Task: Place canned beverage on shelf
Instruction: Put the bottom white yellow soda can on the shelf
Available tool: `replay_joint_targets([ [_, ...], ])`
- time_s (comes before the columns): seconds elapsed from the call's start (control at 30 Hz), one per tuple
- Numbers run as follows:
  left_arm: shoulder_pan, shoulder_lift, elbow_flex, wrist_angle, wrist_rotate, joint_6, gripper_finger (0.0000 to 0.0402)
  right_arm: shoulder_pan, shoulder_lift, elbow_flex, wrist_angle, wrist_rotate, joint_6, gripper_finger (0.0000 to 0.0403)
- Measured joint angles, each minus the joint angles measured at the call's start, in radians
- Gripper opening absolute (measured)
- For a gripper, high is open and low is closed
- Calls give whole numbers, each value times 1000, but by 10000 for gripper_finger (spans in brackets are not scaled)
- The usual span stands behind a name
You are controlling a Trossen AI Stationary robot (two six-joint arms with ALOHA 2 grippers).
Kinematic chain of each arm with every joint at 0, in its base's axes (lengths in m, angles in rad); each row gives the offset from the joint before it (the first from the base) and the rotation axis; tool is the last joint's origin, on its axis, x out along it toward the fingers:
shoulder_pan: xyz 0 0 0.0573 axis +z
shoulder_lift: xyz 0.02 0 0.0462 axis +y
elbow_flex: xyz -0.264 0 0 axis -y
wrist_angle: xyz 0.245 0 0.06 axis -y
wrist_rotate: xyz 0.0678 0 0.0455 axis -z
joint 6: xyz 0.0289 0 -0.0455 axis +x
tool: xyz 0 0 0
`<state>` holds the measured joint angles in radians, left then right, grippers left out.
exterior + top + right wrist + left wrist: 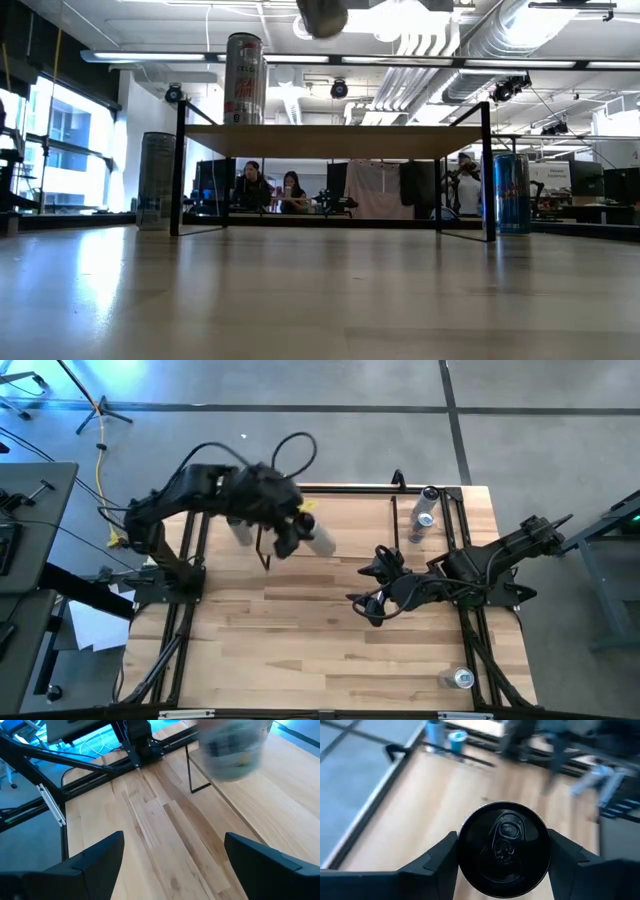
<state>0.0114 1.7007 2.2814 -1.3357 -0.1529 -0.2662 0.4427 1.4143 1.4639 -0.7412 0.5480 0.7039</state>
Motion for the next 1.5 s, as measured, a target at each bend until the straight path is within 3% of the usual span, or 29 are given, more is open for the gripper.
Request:
replay_joint_targets([
  [0.7,193,108,-11,-129,-20,41,196,0,1,0,5,49,2,330],
  [1.1,217,191,-10,-184,65,87,197,-11,1,-1,5,54,13,330],
  [1.5,215,197,-3,-188,54,41,209,-11,1,-1,6,54,21,330],
])
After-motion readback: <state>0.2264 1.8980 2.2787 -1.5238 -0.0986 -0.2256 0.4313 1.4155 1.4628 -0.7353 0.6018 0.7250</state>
